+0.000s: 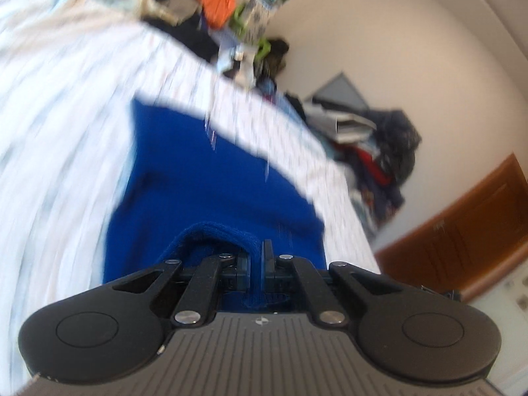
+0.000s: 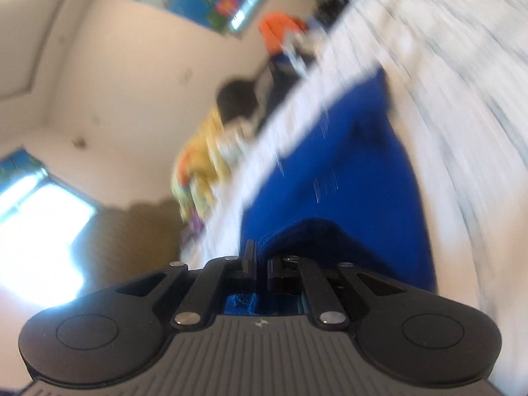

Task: Fold small clothes
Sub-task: 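Lift the held side edge and fold it over the sweater body with both tools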

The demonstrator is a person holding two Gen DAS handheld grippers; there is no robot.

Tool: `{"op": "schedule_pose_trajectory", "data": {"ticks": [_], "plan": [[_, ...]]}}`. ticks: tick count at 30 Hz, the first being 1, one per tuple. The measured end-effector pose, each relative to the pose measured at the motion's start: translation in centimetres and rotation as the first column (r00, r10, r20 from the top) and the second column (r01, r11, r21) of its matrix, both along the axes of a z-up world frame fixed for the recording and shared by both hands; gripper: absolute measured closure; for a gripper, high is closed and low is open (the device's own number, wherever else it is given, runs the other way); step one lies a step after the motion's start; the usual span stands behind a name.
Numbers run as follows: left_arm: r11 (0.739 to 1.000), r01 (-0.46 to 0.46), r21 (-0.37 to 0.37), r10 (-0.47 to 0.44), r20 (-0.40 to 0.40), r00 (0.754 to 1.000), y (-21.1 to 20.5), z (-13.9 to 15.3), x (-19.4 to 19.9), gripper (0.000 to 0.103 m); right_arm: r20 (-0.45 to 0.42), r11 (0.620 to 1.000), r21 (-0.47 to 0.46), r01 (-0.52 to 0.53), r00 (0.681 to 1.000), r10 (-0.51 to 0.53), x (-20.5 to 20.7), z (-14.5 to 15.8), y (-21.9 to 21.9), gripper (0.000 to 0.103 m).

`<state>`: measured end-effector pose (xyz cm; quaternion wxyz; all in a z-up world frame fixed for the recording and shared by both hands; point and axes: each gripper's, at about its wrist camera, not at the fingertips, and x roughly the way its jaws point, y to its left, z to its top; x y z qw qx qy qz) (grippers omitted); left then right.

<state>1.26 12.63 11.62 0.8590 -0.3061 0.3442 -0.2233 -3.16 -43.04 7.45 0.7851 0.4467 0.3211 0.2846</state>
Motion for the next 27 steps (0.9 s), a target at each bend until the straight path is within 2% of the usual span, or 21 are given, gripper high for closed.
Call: {"op": "schedule_pose_trajectory", "data": {"ticks": [2,4,8,10,11,12,13,14,15,16,17,18,19,21,23,25,26,27], "plan": [[1.0,-0.01,0.006,0.01,0.021,1.0,-0.7,0.4,5.5,0.1,0.011,0.999,0.033,0.026,1.0,-0.026,5.9,0.0,0.1,0.098],[0.999,-0.036,0.039,0.034,0.037,0.999,-1.6,0.8,10.5,0.1,0.014,0.999,0.027,0.045,0.999,-0.045,11.5,-0.3,0.2,0.098],[0.988,-0.107,0.112,0.104,0.033,0.994,-2.8,-0.6,19.5,0.1,-0.029,0.996,0.002,0.084,0.996,-0.084,21.4,-2.2,1.7,0.098],[0.981,-0.107,0.16,0.105,0.021,0.994,-3.2,-2.1,23.3,0.096,-0.068,0.992,0.025,0.12,0.991,-0.118,25.2,-4.3,2.3,0.094],[0.97,-0.136,0.204,0.138,0.006,0.99,-3.3,-2.8,24.7,0.096,-0.109,0.988,0.014,0.154,0.982,-0.151,26.8,-5.7,2.3,0.085],[0.96,-0.169,0.225,0.177,-0.019,0.984,-3.1,-3.5,25.5,0.085,-0.158,0.984,-0.007,0.178,0.971,-0.177,28.0,-6.8,2.4,0.078],[0.956,-0.185,0.226,0.2,-0.048,0.979,-2.5,-4.0,25.9,0.063,-0.2,0.981,-0.04,0.19,0.96,-0.195,29.2,-7.7,2.6,0.058],[0.956,-0.2,0.214,0.217,-0.061,0.974,-2.1,-4.2,25.5,0.049,-0.22,0.978,-0.078,0.195,0.953,-0.207,29.5,-8.1,2.8,0.054],[0.953,-0.231,0.195,0.244,-0.045,0.969,-1.4,-3.8,24.5,0.027,-0.205,0.978,-0.094,0.188,0.957,-0.204,29.2,-7.8,3.0,0.053],[0.946,-0.264,0.186,0.267,0.011,0.964,-0.8,-3.4,22.5,0.012,-0.182,0.976,-0.107,0.188,0.962,-0.205,28.4,-7.2,3.1,0.046],[0.935,-0.294,0.2,0.284,0.075,0.956,-0.3,-2.7,20.4,0.006,-0.146,0.974,-0.124,0.191,0.967,-0.208,26.8,-6.1,3.0,0.035],[0.923,-0.31,0.229,0.292,0.109,0.95,0.0,-2.3,18.4,0.001,-0.099,0.971,-0.145,0.188,0.974,-0.203,24.9,-5.0,2.8,0.028],[0.916,-0.313,0.252,0.293,0.116,0.949,0.4,-2.0,16.2,0.001,-0.059,0.968,-0.17,0.183,0.979,-0.196,23.0,-4.1,2.6,0.019],[0.915,-0.292,0.28,0.283,0.071,0.956,1.2,-2.7,12.6,0.003,-0.021,0.956,-0.242,0.164,0.984,-0.175,18.7,-3.0,2.2,0.016],[0.927,-0.268,0.261,0.28,-0.009,0.96,2.2,-4.4,9.5,0.004,-0.052,0.935,-0.334,0.116,0.989,-0.141,15.2,-3.1,2.1,0.016],[0.937,-0.25,0.245,0.282,-0.107,0.954,2.9,-6.4,7.6,0.007,-0.103,0.905,-0.416,0.083,0.985,-0.138,12.3,-3.8,2.3,0.016],[0.936,-0.259,0.238,0.285,-0.081,0.955,3.1,-7.0,6.6,0.004,-0.132,0.896,-0.441,0.054,0.983,-0.124,11.3,-4.4,2.5,0.016],[0.934,-0.257,0.246,0.283,-0.076,0.956,2.9,-7.2,6.1,0.006,-0.147,0.89,-0.454,0.033,0.983,-0.112,10.7,-4.9,2.9,0.016]]}}
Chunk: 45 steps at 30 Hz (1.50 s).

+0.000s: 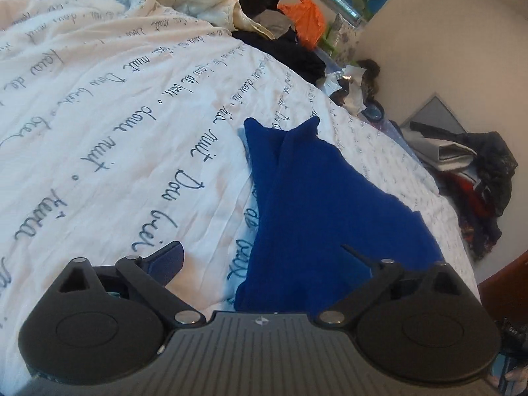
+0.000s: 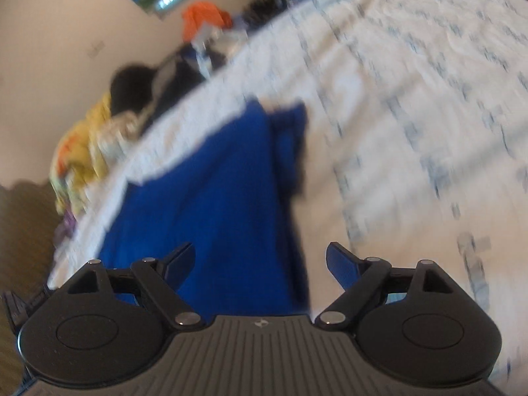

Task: Fold small clothes
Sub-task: 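Lift the held side edge and fold it over the sweater body with both tools, then open both tools and lift them off the folded side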

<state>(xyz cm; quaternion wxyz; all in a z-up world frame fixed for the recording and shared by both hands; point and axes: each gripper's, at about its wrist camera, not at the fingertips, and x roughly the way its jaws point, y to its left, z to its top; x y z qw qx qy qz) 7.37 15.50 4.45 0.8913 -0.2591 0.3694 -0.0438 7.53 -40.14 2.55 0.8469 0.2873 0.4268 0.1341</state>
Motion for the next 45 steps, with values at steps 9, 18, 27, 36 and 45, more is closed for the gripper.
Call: {"op": "schedule_pose_trajectory", "data": {"ticks": [9,18,27,36,45], "plan": [[0.999,0.048,-0.021,-0.051,-0.137,0.989,-1.9,-0.1,3.7,0.095,-0.04,0.994,0.093,-0.055,0.997,0.059,3.2,-1.7,2.1,0.092],[0.983,0.184,-0.014,-0.184,0.008,0.983,-0.5,8.9,-7.0,0.096,0.107,0.968,0.189,-0.167,0.983,0.149,-5.4,5.6,-0.4,0.096],[0.996,0.012,0.09,-0.01,-0.026,1.0,2.5,5.1,-7.6,0.045,0.033,0.999,0.053,-0.003,0.999,0.001,-8.6,4.2,-2.0,0.04],[0.903,0.148,0.403,-0.18,0.04,0.983,-8.1,4.2,5.8,0.044,0.165,0.962,-0.252,-0.109,0.974,0.154,5.4,4.8,5.6,0.04],[0.869,0.086,0.488,-0.109,0.018,0.994,-7.3,1.3,7.9,0.097,0.202,0.958,-0.26,-0.122,0.963,0.177,7.1,3.1,6.5,0.098]]}}
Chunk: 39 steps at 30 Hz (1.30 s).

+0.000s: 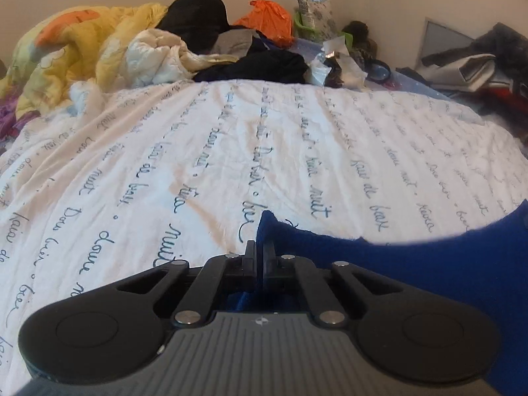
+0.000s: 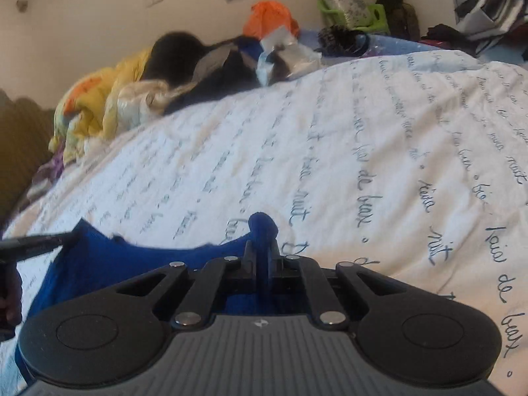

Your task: Fold small clothes

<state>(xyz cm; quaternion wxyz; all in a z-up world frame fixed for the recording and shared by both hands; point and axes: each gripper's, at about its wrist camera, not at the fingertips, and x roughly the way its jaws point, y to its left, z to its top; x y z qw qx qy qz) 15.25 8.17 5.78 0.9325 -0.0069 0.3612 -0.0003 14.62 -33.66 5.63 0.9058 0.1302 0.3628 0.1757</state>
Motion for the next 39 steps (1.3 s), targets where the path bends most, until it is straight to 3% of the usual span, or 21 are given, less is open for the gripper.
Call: {"op": "schedule_pose_trajectory", "data": {"ticks": [3,5,6,7,9,11,14,16,17,18,19,20,23,26,28,30,32,35,36,38,39], "plan": [[0.999,-0.004,0.038,0.004,0.007,1.0,-0.4,-0.9,-0.2,0.096,-0.094,1.0,-0.028,-0.002,0.996,0.0,1.2,-2.9,-0.1,0.095],[1.0,-0.013,0.019,0.012,0.027,1.0,-0.7,0.2,-1.0,0.087,-0.046,0.999,-0.022,0.033,0.998,-0.034,0.1,-2.7,0.2,0.087],[1.0,-0.014,0.01,0.013,0.052,0.999,-0.9,1.0,-1.7,0.07,-0.044,0.999,-0.021,0.044,0.998,-0.045,-0.3,-2.1,0.1,0.082],[1.0,-0.012,0.009,0.011,0.103,0.995,-1.3,1.9,-2.5,0.044,-0.033,0.998,-0.018,0.068,0.997,-0.068,-0.6,-1.3,-0.1,0.07],[1.0,0.018,0.015,-0.021,0.226,0.974,-2.5,3.4,-4.1,0.018,0.056,0.991,0.003,0.134,0.989,-0.134,-2.0,0.6,-0.3,0.056],[0.994,0.096,0.047,-0.104,0.236,0.966,-4.8,3.7,-4.0,0.018,0.132,0.995,0.032,0.093,0.986,-0.097,-2.9,1.8,0.8,0.054],[0.981,0.184,0.068,-0.191,0.119,0.974,-8.2,1.4,-2.1,0.023,0.092,1.0,-0.003,-0.02,0.996,0.02,-1.8,1.7,4.3,0.055],[0.981,0.182,0.068,-0.183,0.017,0.983,-9.0,-0.9,-0.7,0.025,0.056,0.997,-0.052,-0.058,0.997,0.061,-0.7,0.0,5.8,0.055],[0.983,0.173,0.062,-0.173,0.001,0.985,-8.8,-2.0,-0.4,0.022,0.027,0.994,-0.1,-0.041,0.999,0.044,-0.2,-1.2,6.1,0.055],[0.984,0.166,0.063,-0.169,0.049,0.984,-8.3,-2.6,-0.8,0.013,-0.007,0.989,-0.145,-0.013,1.0,0.013,0.3,-2.8,5.9,0.056],[0.985,0.166,0.038,-0.168,0.052,0.984,-7.7,-2.7,-0.8,0.014,0.094,0.993,-0.118,-0.021,0.995,0.032,-0.5,-3.9,4.9,0.055],[0.988,0.156,0.009,-0.156,0.057,0.986,-7.2,-2.6,-0.8,0.014,0.101,0.998,-0.06,-0.018,0.995,0.024,-0.7,-4.6,3.9,0.055],[0.987,0.157,0.031,-0.159,0.051,0.986,-7.3,-2.7,-0.4,0.013,0.056,0.99,0.138,0.016,0.998,-0.024,0.0,-5.1,1.1,0.056],[0.988,0.122,0.099,-0.129,0.06,0.99,-7.9,-2.0,-1.6,0.016,0.016,0.978,0.204,0.049,0.998,-0.054,0.2,-5.0,0.2,0.055],[0.984,0.143,0.109,-0.152,0.079,0.985,-8.0,-0.8,-4.2,0.018,-0.036,0.976,0.177,0.124,0.992,-0.12,-1.3,-3.6,0.5,0.052],[0.981,0.189,0.047,-0.192,0.078,0.978,-7.7,-0.1,-6.6,0.012,-0.001,0.983,0.161,0.085,0.996,-0.086,-3.9,-1.9,1.2,0.048],[0.974,0.227,-0.015,-0.227,0.014,0.974,-7.6,-0.9,-7.3,0.012,0.041,0.99,0.137,0.016,0.999,-0.022,-6.2,-1.1,2.5,0.029],[0.971,0.234,0.057,-0.236,0.038,0.971,-7.7,-3.0,-7.5,0.0,-0.028,1.0,0.02,-0.018,0.999,0.019,-6.9,-3.3,4.1,0.027],[0.972,0.231,0.036,-0.233,0.04,0.972,-7.4,-3.0,-7.3,0.0,0.069,0.999,-0.013,-0.043,0.997,0.044,-7.7,-3.9,4.2,0.027],[0.98,0.195,0.038,-0.195,0.015,0.981,-7.1,-2.2,-7.0,0.006,0.104,0.996,-0.066,-0.055,0.993,0.062,-8.0,-4.2,4.4,0.027],[0.984,0.172,0.033,-0.173,0.007,0.985,-6.7,-1.4,-7.5,0.017,0.065,0.998,-0.06,-0.028,0.997,0.032,-8.0,-3.5,4.4,0.027]]}}
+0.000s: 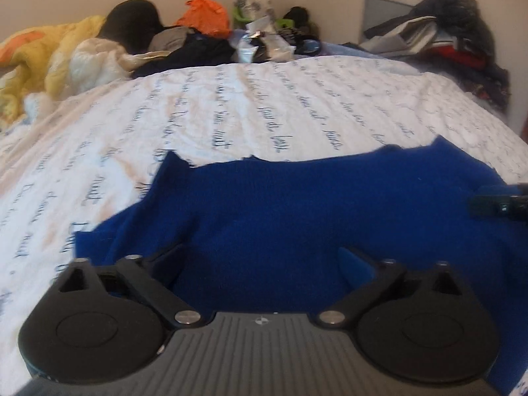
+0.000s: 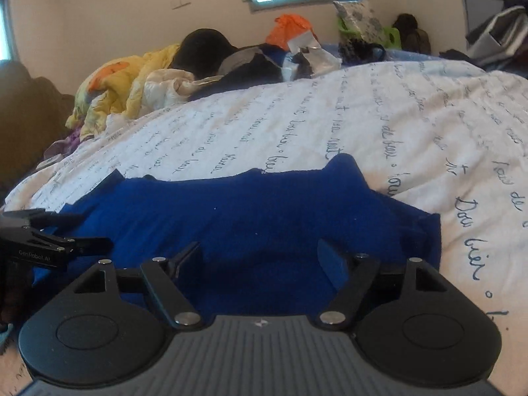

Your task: Fold small clothes

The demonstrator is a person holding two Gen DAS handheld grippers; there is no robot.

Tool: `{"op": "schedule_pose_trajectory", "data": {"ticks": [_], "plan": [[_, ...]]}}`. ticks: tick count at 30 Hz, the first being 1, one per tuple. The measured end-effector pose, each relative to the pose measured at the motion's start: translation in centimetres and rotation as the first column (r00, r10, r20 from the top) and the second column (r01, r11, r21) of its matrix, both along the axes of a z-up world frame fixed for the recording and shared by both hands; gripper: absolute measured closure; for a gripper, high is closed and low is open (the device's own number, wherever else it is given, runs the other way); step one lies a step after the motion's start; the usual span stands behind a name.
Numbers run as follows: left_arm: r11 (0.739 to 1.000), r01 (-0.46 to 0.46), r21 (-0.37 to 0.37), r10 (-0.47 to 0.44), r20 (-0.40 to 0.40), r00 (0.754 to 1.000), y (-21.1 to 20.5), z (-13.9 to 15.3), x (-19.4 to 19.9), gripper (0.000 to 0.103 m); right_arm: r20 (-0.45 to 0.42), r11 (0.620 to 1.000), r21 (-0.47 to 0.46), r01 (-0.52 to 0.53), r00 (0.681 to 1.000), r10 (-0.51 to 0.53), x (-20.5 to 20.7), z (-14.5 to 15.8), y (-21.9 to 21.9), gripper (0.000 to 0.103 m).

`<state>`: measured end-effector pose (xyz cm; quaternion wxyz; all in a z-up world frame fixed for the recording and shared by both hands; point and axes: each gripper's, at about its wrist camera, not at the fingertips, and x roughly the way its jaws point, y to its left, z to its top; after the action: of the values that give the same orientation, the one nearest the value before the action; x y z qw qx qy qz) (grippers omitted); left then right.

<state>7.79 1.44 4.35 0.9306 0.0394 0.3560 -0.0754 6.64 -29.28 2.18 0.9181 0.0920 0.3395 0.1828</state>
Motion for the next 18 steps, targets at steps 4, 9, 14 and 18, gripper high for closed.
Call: {"op": "schedule_pose_trajectory", "data": {"ticks": [4,9,14,18], "plan": [[0.986,-0.074,-0.147,0.078,0.022,0.997,4.2,2.8,-5.3,0.01,-0.079,0.987,0.155,0.049,0.996,-0.037,-3.1,3.7,-2.7,0.025],[0.88,-0.272,-0.389,0.232,-0.147,0.961,11.5,1.8,-11.8,0.011,-0.256,0.931,0.327,0.159,0.964,-0.075,-8.8,2.7,-9.4,0.022],[0.746,-0.315,-0.586,0.208,-0.245,0.947,13.3,0.3,-14.0,0.012,-0.373,0.922,0.323,0.214,0.924,-0.084,-10.6,0.0,-11.0,0.021],[0.71,-0.342,-0.616,0.195,-0.294,0.936,12.4,-0.4,-11.9,0.07,-0.375,0.917,0.381,0.117,0.926,0.037,-9.4,-1.0,-8.4,0.07]]}}
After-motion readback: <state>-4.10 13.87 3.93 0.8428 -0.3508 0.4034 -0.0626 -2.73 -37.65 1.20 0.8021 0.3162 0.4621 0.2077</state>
